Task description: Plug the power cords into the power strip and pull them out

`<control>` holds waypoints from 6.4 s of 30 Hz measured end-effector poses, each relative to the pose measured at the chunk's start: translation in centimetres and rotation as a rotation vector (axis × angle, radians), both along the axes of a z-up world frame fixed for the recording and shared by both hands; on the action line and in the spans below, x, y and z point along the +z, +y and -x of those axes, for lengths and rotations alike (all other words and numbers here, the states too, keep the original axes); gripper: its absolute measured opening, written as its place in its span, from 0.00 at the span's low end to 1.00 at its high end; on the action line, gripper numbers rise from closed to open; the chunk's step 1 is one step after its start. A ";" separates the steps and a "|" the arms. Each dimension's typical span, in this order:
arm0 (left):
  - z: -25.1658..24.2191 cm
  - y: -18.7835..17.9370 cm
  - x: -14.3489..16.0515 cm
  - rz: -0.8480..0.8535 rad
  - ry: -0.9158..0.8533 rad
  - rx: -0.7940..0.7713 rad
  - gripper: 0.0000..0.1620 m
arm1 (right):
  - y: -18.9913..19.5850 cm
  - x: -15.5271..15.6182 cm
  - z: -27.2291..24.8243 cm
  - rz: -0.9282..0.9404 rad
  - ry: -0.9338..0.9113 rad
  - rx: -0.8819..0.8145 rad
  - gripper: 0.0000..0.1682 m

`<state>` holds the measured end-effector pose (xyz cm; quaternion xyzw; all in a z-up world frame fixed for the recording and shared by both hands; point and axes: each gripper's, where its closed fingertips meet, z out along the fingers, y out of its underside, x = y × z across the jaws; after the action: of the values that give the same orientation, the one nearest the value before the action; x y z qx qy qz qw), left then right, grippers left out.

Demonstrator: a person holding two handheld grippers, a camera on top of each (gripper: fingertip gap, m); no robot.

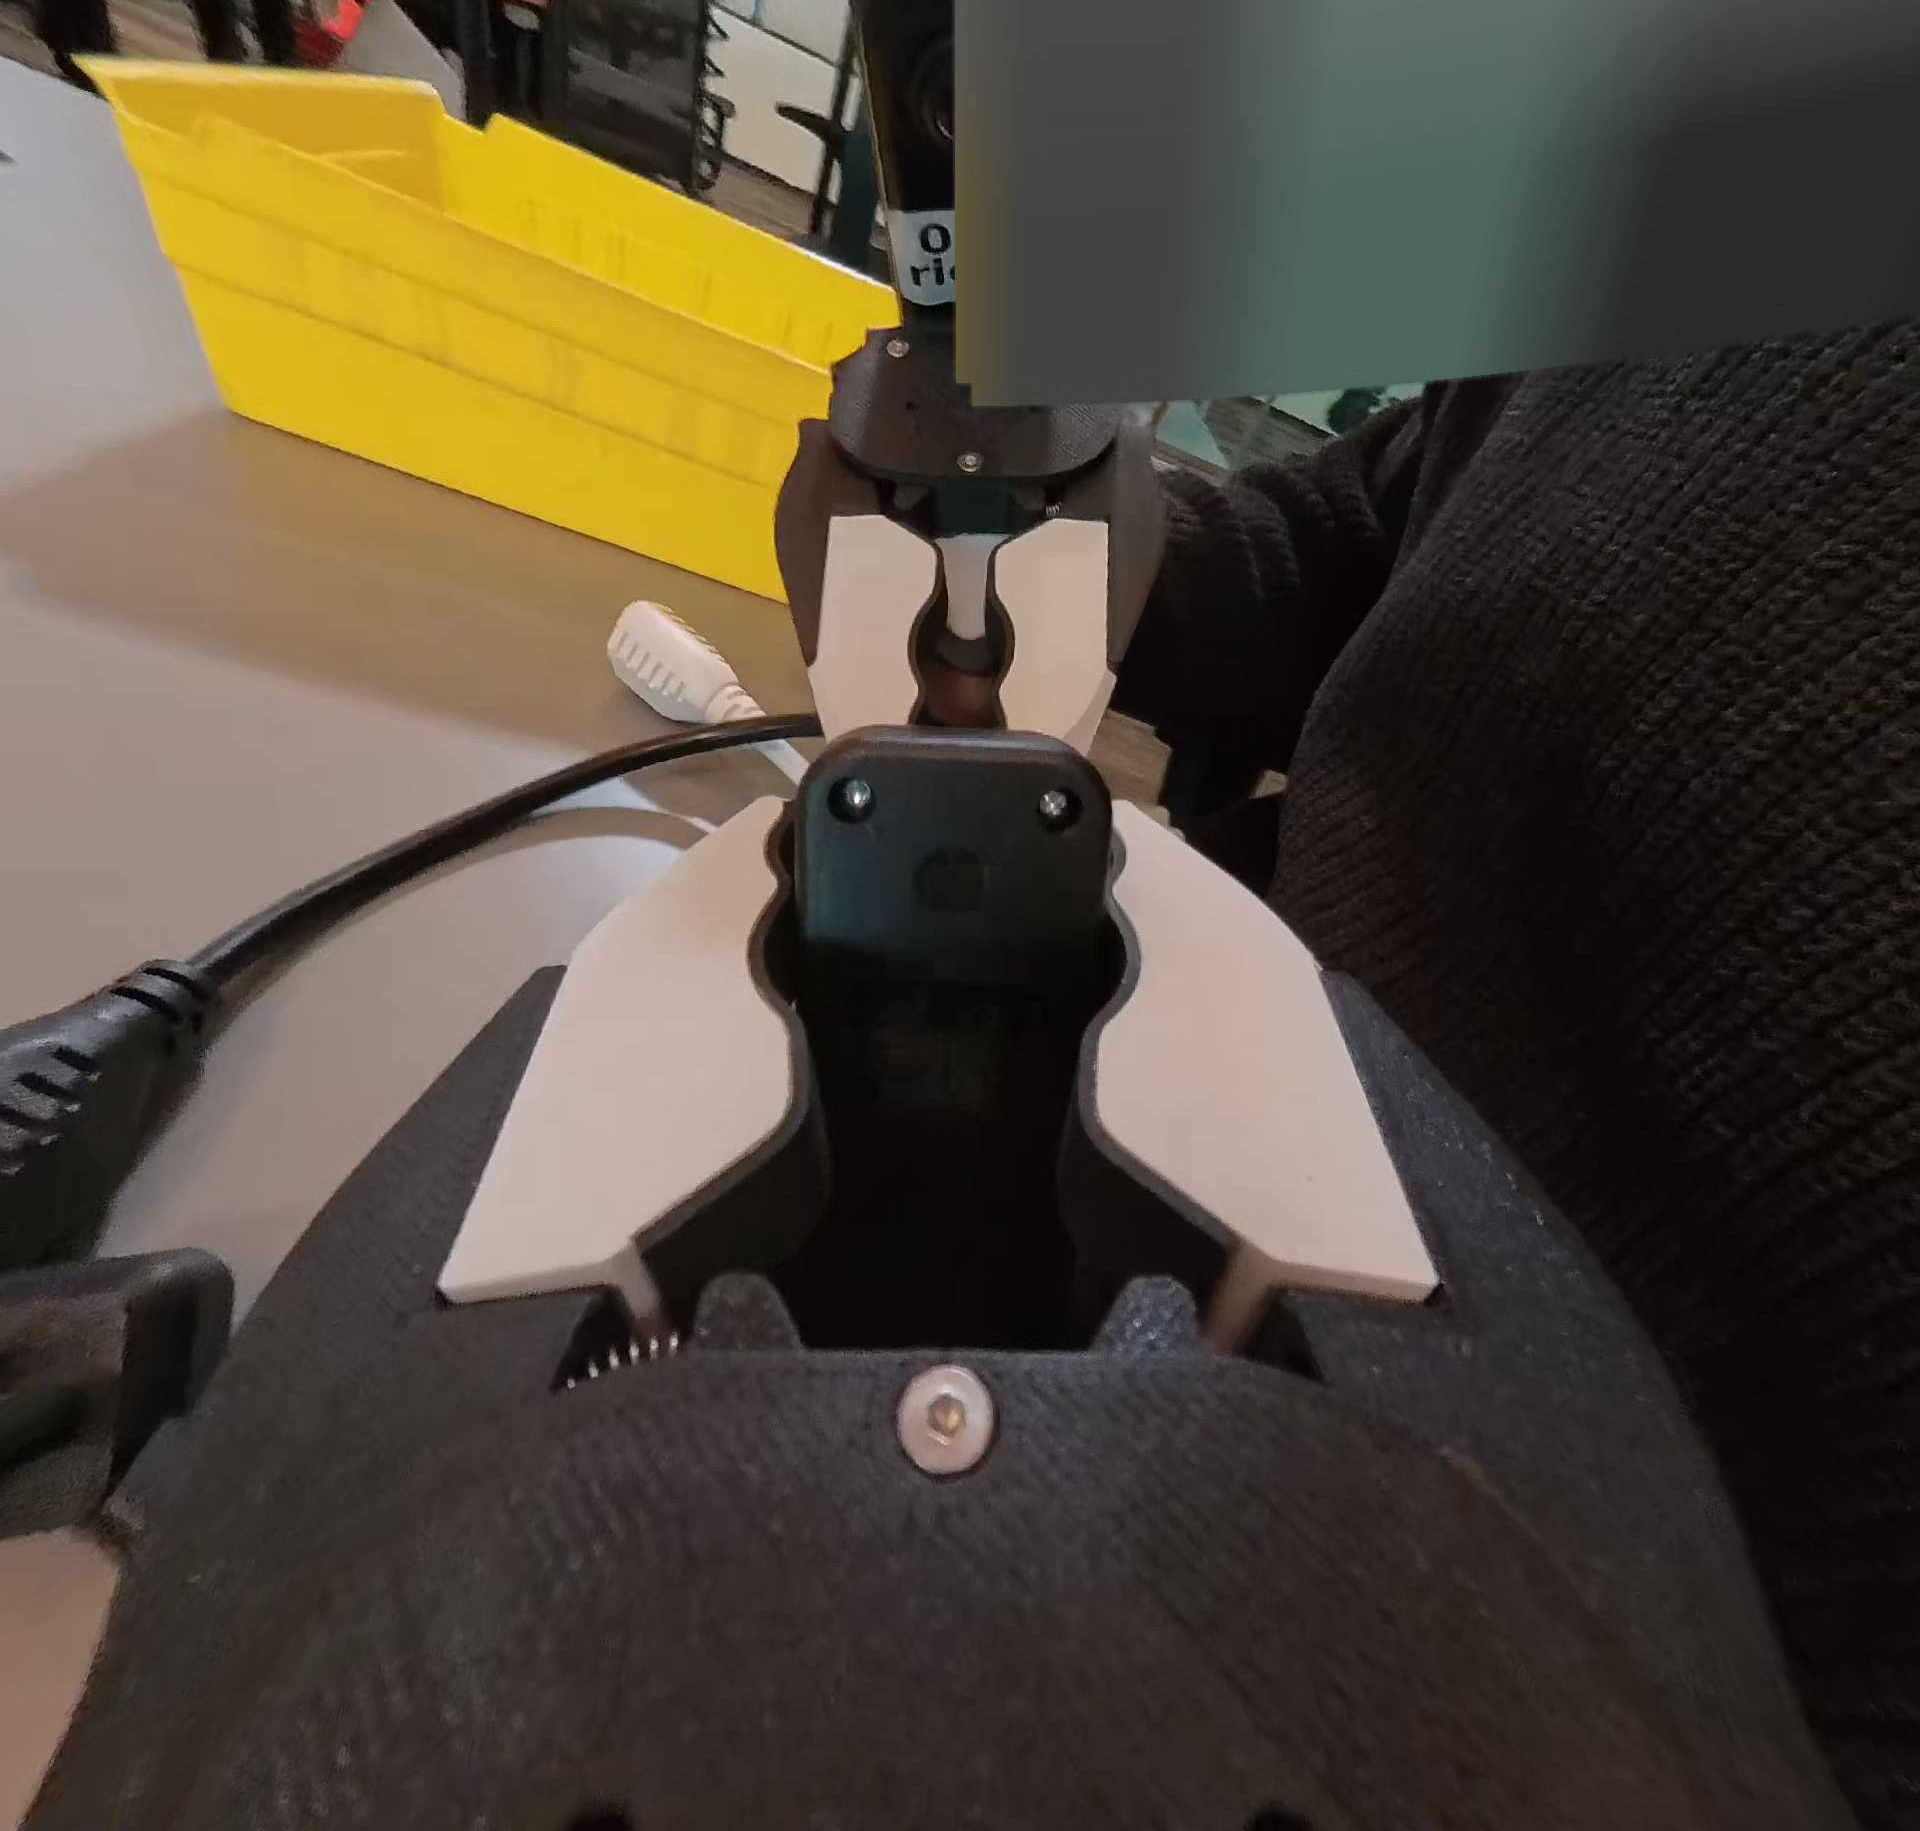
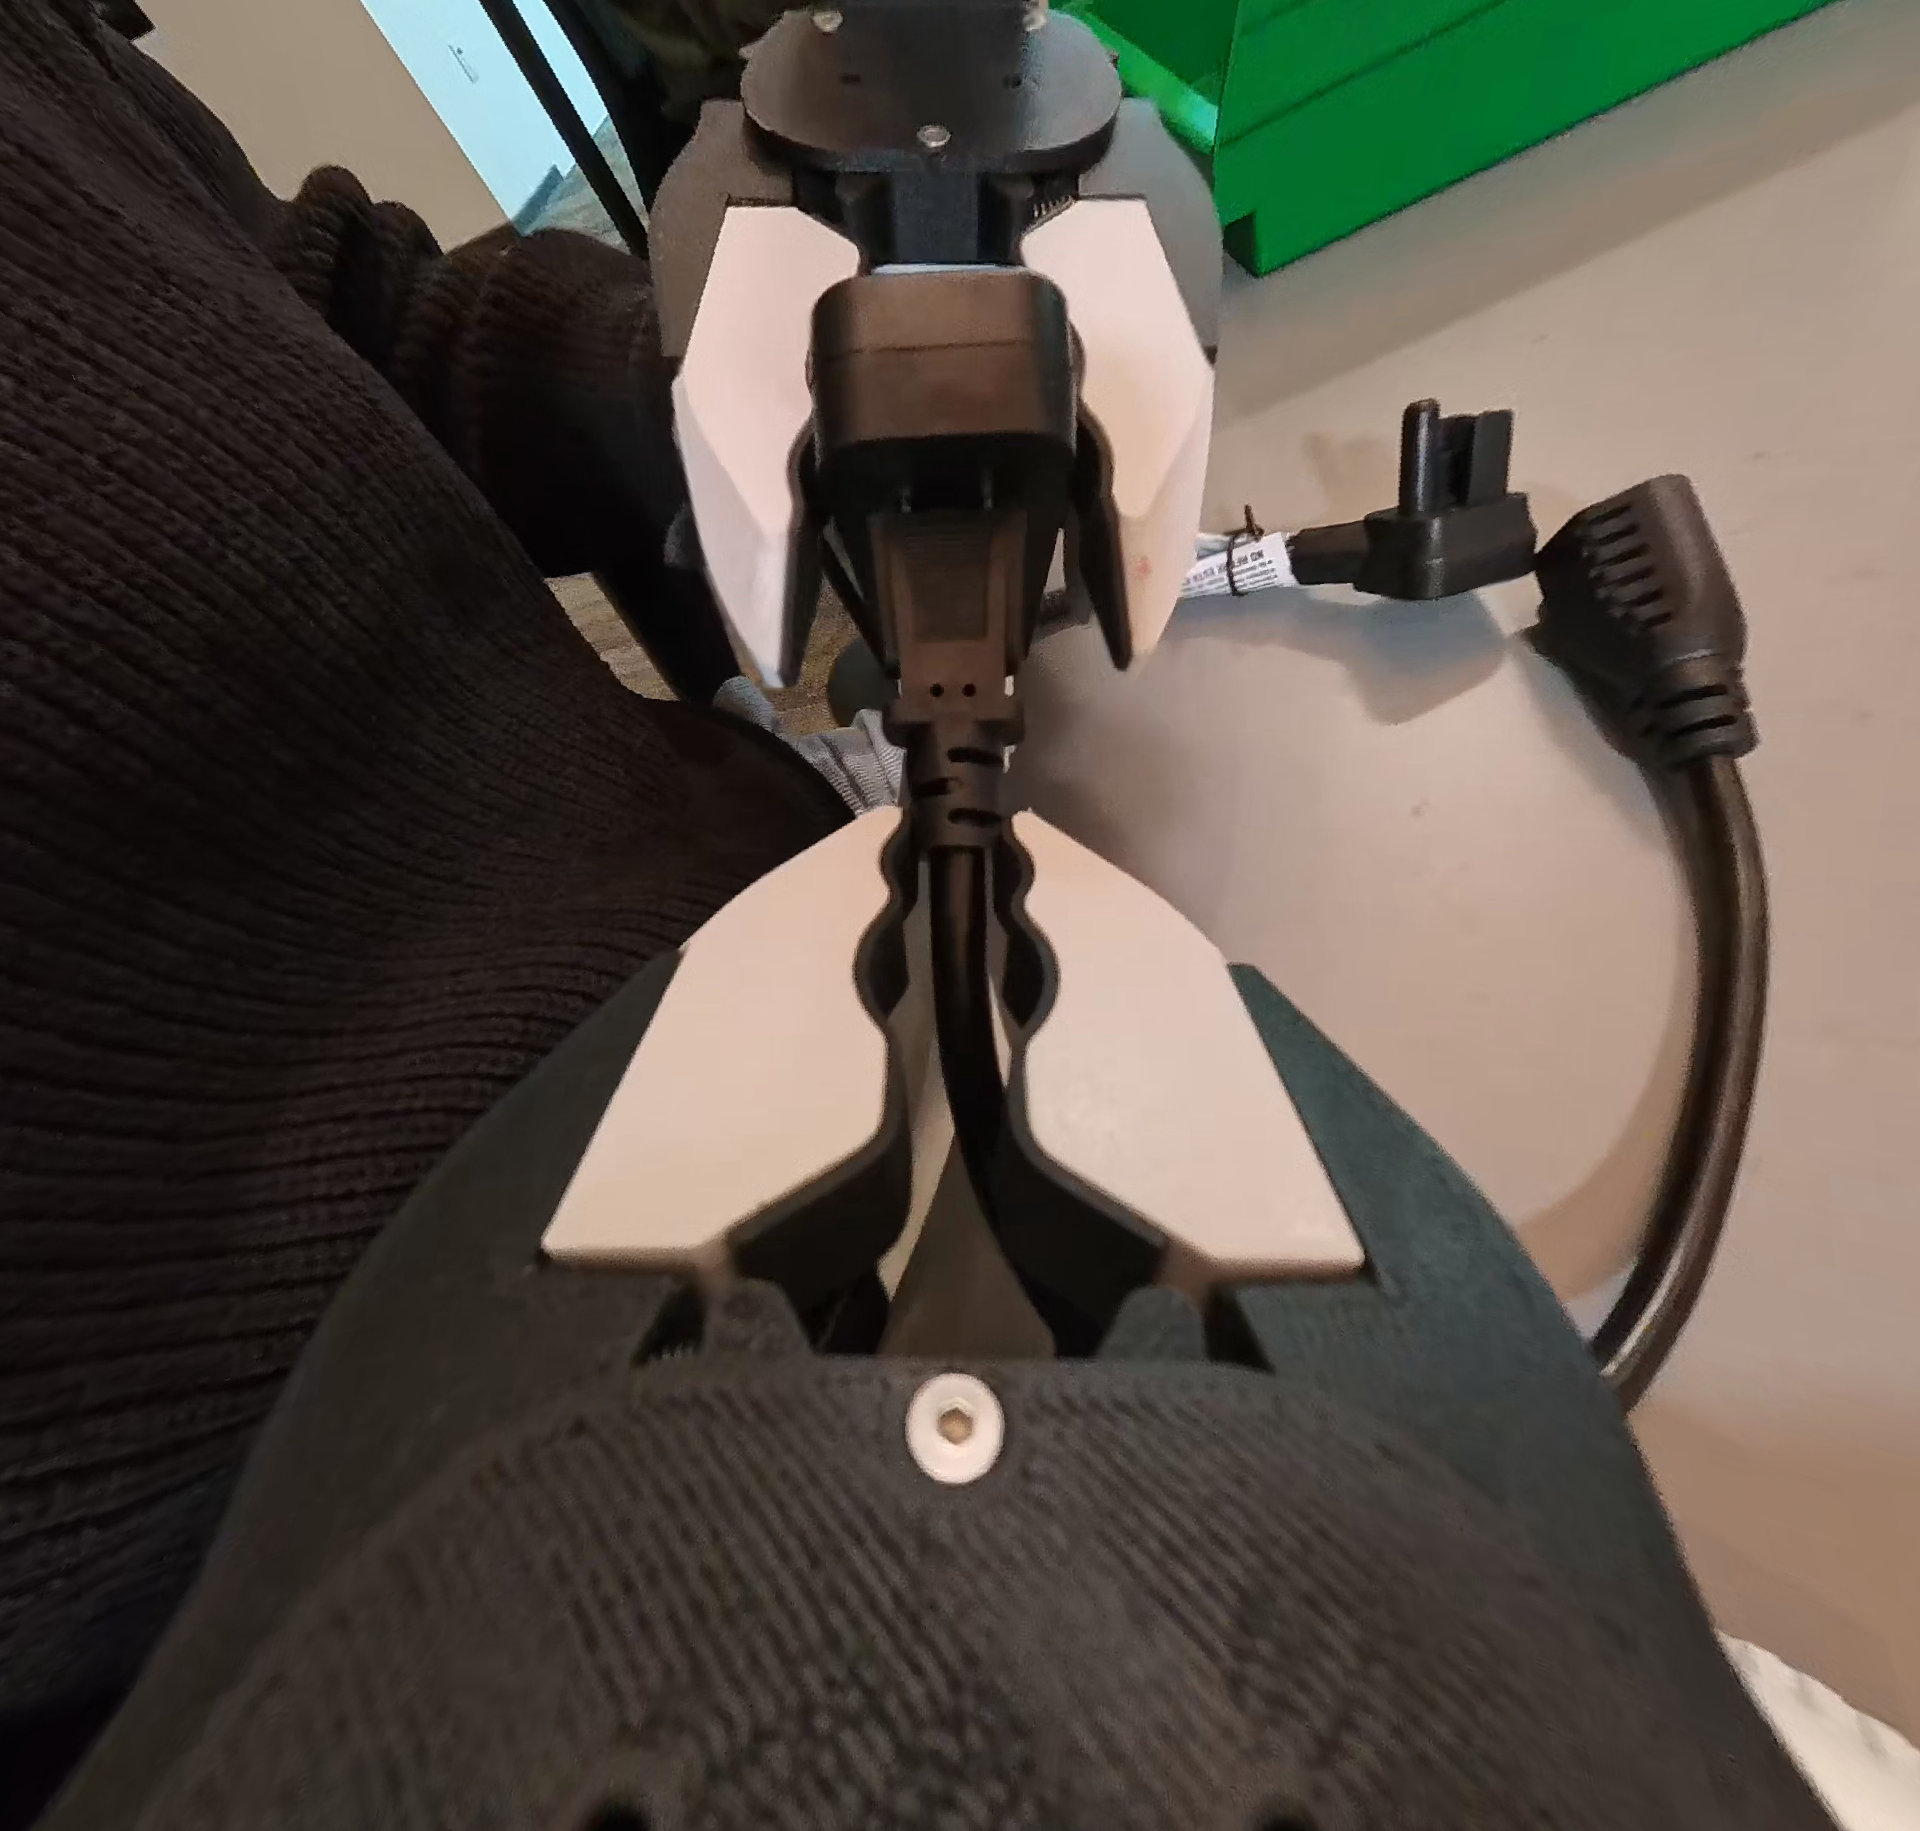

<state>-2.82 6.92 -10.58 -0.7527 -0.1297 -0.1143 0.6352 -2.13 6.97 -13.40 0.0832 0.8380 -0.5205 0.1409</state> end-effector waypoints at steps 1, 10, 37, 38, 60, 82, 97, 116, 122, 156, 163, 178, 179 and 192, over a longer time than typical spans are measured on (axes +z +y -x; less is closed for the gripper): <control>0.4 -0.3 0.4 -0.013 0.025 0.034 0.32 | 0.0 0.2 0.3 0.010 0.003 -0.012 0.09; 6.9 -5.0 3.4 0.050 0.297 0.629 0.66 | 1.5 2.7 5.8 0.182 -0.087 -0.350 0.09; -0.3 -10.7 34.4 -0.369 1.283 0.991 0.02 | 1.3 2.1 7.1 0.234 -0.064 -0.486 0.09; 0.3 -10.4 33.9 -0.328 1.261 0.969 0.06 | 1.2 2.0 7.2 0.231 -0.068 -0.491 0.09; 10.7 0.4 8.1 0.308 0.937 0.685 0.53 | 1.2 2.1 7.8 0.257 -0.115 -0.621 0.09; 11.2 0.7 3.7 0.466 0.704 0.620 0.23 | 1.4 1.8 7.9 0.246 -0.115 -0.616 0.09; 11.2 0.9 3.5 0.490 0.793 0.643 0.20 | 1.4 1.6 7.9 0.231 -0.104 -0.623 0.09; 11.7 0.3 3.1 0.519 0.783 0.700 0.19 | 1.1 1.5 7.5 0.145 -0.003 -0.592 0.09; 12.0 -0.2 2.3 0.456 0.673 0.661 0.20 | 0.7 1.1 6.8 0.117 -0.068 -0.533 0.09; 11.7 0.2 0.7 0.309 0.479 0.617 0.23 | -0.2 0.1 8.7 0.043 0.168 -0.575 0.14; 11.5 0.1 1.3 0.269 0.464 0.609 0.23 | -0.2 0.7 8.6 0.041 0.191 -0.632 0.14; 11.5 2.4 0.8 0.256 0.544 0.541 0.21 | 1.2 0.1 8.1 0.074 0.045 -0.679 0.13; 11.5 2.5 0.7 0.258 0.545 0.536 0.21 | 1.3 0.0 8.1 0.074 0.033 -0.676 0.13; 11.0 3.5 0.1 0.224 0.474 0.492 0.23 | 1.8 -0.4 7.5 0.090 -0.014 -0.623 0.13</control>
<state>-13.78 10.41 -10.49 -0.7695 -0.1678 0.2349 0.5697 -9.58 8.72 -13.77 0.3333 0.7473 -0.5747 -0.0163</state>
